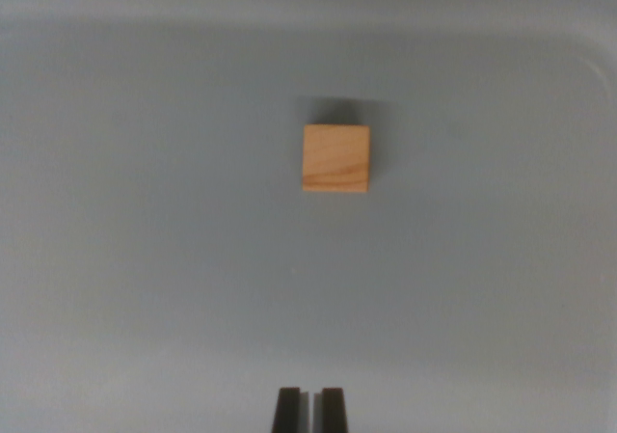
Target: Push wooden cube
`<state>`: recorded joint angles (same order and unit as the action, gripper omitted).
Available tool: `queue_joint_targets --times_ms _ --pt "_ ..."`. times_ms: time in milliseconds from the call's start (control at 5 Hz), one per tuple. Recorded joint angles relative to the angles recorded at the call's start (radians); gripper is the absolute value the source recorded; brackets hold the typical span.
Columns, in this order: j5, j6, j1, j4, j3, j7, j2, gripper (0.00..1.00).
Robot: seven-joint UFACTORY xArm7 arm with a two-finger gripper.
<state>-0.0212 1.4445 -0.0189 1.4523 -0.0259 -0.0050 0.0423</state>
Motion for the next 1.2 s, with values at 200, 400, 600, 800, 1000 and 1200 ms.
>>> queue_joint_targets --times_ms 200,400,600,800,1000,1200 --pt "-0.0005 -0.039 -0.0007 -0.025 0.001 0.001 0.014 0.0" --pt "-0.0005 -0.039 -0.0007 -0.025 0.001 0.001 0.014 0.0" --pt "-0.001 -0.078 -0.0015 -0.051 0.003 0.002 0.028 0.0" --pt "-0.001 -0.078 -0.0015 -0.051 0.003 0.002 0.028 0.0" --pt "-0.0015 -0.121 -0.0023 -0.079 0.004 0.003 0.044 0.0" --pt "-0.0015 -0.121 -0.0023 -0.079 0.004 0.003 0.044 0.0"
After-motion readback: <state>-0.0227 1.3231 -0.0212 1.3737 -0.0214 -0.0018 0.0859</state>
